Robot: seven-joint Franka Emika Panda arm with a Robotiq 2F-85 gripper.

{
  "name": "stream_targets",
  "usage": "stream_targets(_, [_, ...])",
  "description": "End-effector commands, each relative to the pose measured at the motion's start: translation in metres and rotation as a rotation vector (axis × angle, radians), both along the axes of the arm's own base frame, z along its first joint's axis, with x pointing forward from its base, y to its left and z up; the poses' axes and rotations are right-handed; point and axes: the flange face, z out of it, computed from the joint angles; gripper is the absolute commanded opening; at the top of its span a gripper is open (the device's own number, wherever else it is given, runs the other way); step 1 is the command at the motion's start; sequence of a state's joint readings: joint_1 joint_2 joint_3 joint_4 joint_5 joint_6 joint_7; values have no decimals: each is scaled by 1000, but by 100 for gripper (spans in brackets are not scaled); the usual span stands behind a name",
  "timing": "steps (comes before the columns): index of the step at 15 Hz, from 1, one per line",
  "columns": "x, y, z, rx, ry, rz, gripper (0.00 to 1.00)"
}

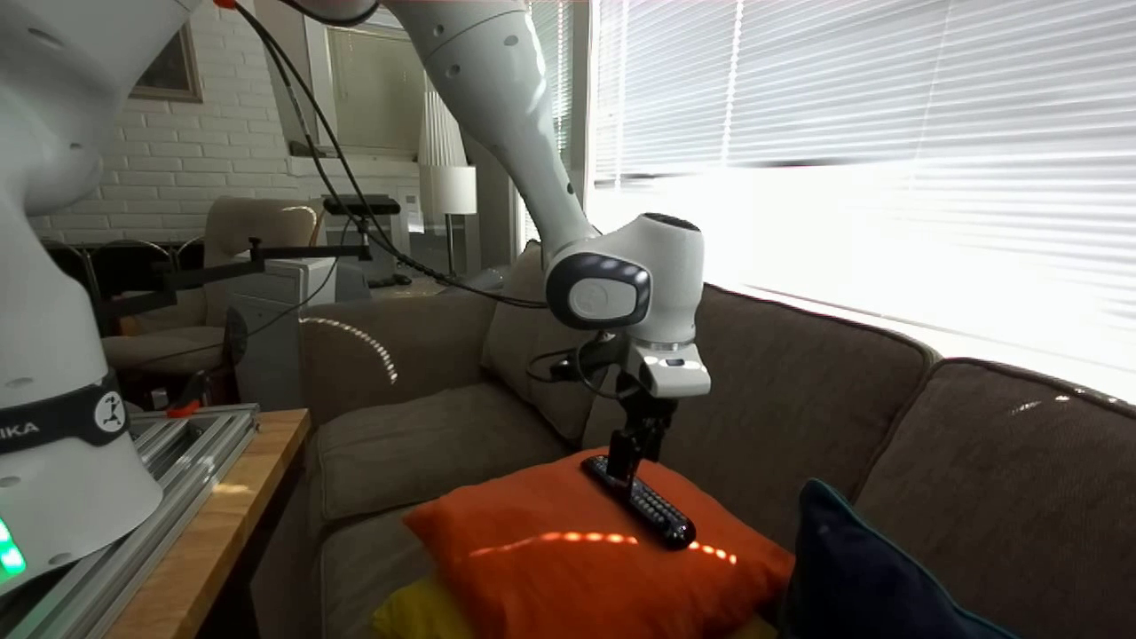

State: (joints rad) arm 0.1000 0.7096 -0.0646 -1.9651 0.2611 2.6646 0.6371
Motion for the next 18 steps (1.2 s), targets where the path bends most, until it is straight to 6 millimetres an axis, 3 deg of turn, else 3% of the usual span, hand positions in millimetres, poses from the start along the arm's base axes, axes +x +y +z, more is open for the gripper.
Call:
stream_targets(1, [3, -1, -1, -16, 2, -10, 100])
stream_targets(7, [9, -10, -11, -37, 3, -170, 100])
stream_targets(17, [13, -4, -34, -66, 38, -302, 100])
stream_targets(18, [14, -3, -36, -70, 37, -307, 75])
